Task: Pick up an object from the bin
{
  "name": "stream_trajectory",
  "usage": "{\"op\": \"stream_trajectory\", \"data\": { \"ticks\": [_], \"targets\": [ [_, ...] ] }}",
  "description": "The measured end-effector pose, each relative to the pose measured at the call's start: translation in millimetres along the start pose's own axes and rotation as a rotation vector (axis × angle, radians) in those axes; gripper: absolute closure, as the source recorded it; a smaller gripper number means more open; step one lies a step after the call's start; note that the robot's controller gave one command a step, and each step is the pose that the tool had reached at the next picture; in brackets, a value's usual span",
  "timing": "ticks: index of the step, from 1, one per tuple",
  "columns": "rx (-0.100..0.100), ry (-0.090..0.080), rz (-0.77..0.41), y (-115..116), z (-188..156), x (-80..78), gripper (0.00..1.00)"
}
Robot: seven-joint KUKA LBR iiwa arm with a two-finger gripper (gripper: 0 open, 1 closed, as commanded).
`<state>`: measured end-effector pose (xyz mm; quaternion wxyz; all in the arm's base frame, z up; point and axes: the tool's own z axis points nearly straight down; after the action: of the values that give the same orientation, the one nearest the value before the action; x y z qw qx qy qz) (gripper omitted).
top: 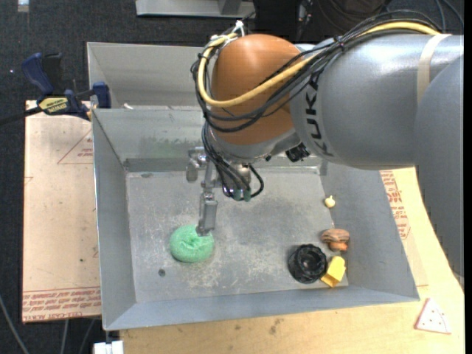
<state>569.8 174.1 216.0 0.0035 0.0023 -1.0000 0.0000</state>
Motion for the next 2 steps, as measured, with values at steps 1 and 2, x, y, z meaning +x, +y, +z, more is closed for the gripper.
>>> {"op": "stream_trajectory", "data": {
  "ticks": [1, 2],
  "targets": [
    [-0.001, -0.008, 0.003, -1.0, -5.0, -1.4, 0.0],
    [-0.002, -0.014, -0.072, -3.7, 24.4, 3.5, 0.0]
  ]
}}
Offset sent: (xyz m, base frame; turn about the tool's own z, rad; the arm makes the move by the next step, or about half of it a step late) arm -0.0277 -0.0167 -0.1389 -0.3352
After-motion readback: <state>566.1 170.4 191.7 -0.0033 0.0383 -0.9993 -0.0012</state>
